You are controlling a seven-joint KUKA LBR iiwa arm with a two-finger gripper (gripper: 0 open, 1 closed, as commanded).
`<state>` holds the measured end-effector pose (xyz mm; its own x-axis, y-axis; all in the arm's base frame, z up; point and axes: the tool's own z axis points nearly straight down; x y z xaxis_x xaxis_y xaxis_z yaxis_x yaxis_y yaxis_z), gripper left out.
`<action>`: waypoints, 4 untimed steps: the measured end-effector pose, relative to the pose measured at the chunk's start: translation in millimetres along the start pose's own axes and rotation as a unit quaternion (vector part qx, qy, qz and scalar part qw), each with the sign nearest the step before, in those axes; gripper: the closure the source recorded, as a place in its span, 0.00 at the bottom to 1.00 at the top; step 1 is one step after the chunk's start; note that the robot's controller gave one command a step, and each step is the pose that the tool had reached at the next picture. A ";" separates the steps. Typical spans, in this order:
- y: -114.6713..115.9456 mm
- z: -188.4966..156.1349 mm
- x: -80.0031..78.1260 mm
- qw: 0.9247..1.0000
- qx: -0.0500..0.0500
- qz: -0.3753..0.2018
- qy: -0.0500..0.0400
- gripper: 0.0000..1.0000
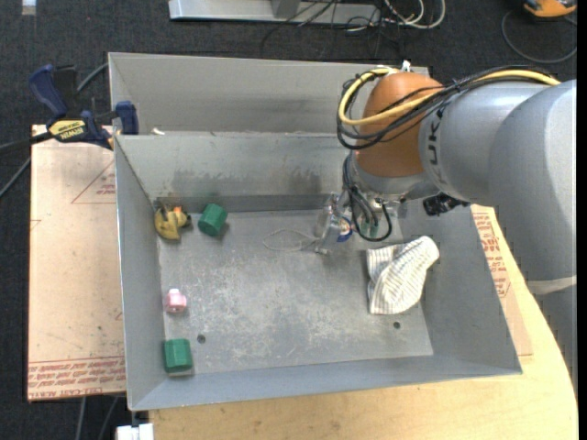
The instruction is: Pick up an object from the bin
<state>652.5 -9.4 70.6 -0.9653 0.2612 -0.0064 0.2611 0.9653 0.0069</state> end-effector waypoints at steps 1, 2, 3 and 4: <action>-0.2 0.0 0.0 1.000 0.000 0.000 0.000 1.00; -0.3 0.0 0.0 1.000 0.000 0.001 0.000 1.00; -0.4 0.0 -0.1 1.000 0.000 0.001 0.000 1.00; -0.4 0.0 -0.1 1.000 0.000 0.001 0.000 1.00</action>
Offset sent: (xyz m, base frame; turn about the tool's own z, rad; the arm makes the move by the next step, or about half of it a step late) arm 0.0000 0.0000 0.0000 0.0000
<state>652.4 -9.8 70.6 -0.9647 0.2631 -0.0062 0.2631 0.9647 0.0077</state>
